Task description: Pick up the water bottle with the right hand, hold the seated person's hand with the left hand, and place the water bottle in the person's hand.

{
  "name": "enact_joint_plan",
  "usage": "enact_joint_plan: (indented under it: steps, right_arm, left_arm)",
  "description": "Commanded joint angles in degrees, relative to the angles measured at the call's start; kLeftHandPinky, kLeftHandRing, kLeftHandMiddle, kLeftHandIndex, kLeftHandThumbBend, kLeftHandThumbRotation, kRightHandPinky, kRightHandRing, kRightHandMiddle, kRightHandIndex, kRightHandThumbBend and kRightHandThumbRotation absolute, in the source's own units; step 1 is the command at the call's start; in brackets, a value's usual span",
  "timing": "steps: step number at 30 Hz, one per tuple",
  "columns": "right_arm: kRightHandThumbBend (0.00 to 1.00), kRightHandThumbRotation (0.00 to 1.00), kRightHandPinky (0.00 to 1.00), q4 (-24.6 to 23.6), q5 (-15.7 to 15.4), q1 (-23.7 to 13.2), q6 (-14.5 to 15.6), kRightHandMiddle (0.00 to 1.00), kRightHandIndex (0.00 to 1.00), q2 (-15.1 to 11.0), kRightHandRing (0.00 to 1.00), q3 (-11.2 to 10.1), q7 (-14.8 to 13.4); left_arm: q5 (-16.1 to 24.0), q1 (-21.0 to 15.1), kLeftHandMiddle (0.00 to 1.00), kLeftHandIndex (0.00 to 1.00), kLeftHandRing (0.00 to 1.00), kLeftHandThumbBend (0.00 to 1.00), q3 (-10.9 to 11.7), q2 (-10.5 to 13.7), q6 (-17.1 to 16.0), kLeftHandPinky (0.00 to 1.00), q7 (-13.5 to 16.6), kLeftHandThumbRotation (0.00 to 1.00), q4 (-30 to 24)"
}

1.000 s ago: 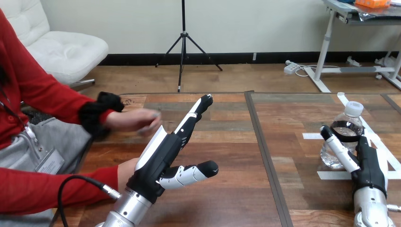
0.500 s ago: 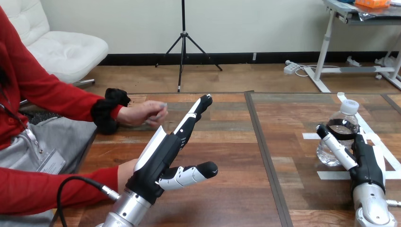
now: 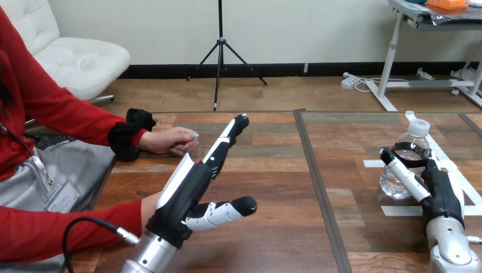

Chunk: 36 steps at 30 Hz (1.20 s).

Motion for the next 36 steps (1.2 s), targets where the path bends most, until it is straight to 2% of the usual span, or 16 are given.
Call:
enact_joint_plan:
  steps: [1,18,21,24,25,26,30,31,34,35,36]
  right_arm:
    - [1.0,0.59,1.0,0.2,-0.4,-6.0,0.8,1.0,1.0,-1.2,1.0,0.5,0.0]
    - [1.0,0.51,1.0,0.7,-0.6,-7.2,2.3,1.0,1.0,-0.7,1.0,0.5,0.0]
    - [1.0,0.49,1.0,0.6,0.4,-7.3,2.1,1.0,1.0,-0.3,1.0,-0.4,0.7]
    - [1.0,0.46,0.98,0.7,0.4,-7.5,2.1,0.99,1.0,0.0,0.99,-0.4,-0.4]
    - [1.0,0.46,0.98,0.7,0.2,-7.6,2.1,0.99,1.0,0.2,0.99,-0.4,-1.7]
    - [1.0,0.43,0.91,0.7,0.1,-7.6,2.0,0.96,0.97,0.3,0.94,-0.3,-2.6]
    - [1.0,0.37,0.8,0.7,-0.6,-7.8,2.1,0.9,0.91,0.8,0.86,0.1,-6.3]
    - [1.0,0.35,0.77,0.7,-0.8,-8.0,2.3,0.88,0.9,1.1,0.85,0.3,-8.1]
    - [1.0,0.27,0.66,0.8,-0.7,-8.4,2.6,0.78,0.78,1.7,0.74,-0.1,-11.2]
    - [0.99,0.19,0.55,0.8,-0.4,-8.5,2.5,0.66,0.65,1.9,0.62,-0.4,-11.7]
    - [0.98,0.17,0.5,0.8,-0.2,-8.6,2.5,0.62,0.6,2.0,0.57,-0.6,-12.1]
  left_arm:
    - [-0.2,-1.1,1.0,1.0,1.0,1.0,1.5,1.2,-1.1,1.0,1.0,0.8,-3.5]
    - [-1.9,0.7,1.0,1.0,1.0,1.0,2.3,1.7,-2.3,0.99,1.0,0.78,-5.4]
    - [-2.3,1.0,1.0,1.0,1.0,1.0,2.3,1.9,-2.5,0.99,0.7,0.78,-5.7]
    - [-2.7,1.2,1.0,1.0,1.0,1.0,2.3,2.1,-2.7,0.99,0.4,0.78,-5.8]
    - [-2.7,1.3,1.0,1.0,1.0,1.0,2.4,2.1,-2.7,0.99,0.4,0.78,-5.9]
    - [-2.8,1.4,1.0,1.0,1.0,1.0,2.4,2.2,-2.8,0.99,0.3,0.78,-6.0]
    - [-3.0,1.9,1.0,1.0,1.0,1.0,2.5,2.4,-2.8,0.98,0.1,0.78,-6.6]
    - [-3.0,1.9,1.0,1.0,1.0,1.0,2.6,2.5,-2.8,0.98,0.1,0.78,-6.7]
    - [-2.9,2.1,1.0,1.0,1.0,1.0,2.7,2.6,-3.1,0.98,0.2,0.78,-7.0]
    - [-2.8,2.2,1.0,1.0,1.0,1.0,2.7,2.6,-3.2,0.98,0.2,0.78,-7.0]
    - [-2.8,2.3,1.0,1.0,1.0,1.0,2.8,2.7,-3.3,0.98,0.2,0.79,-7.1]
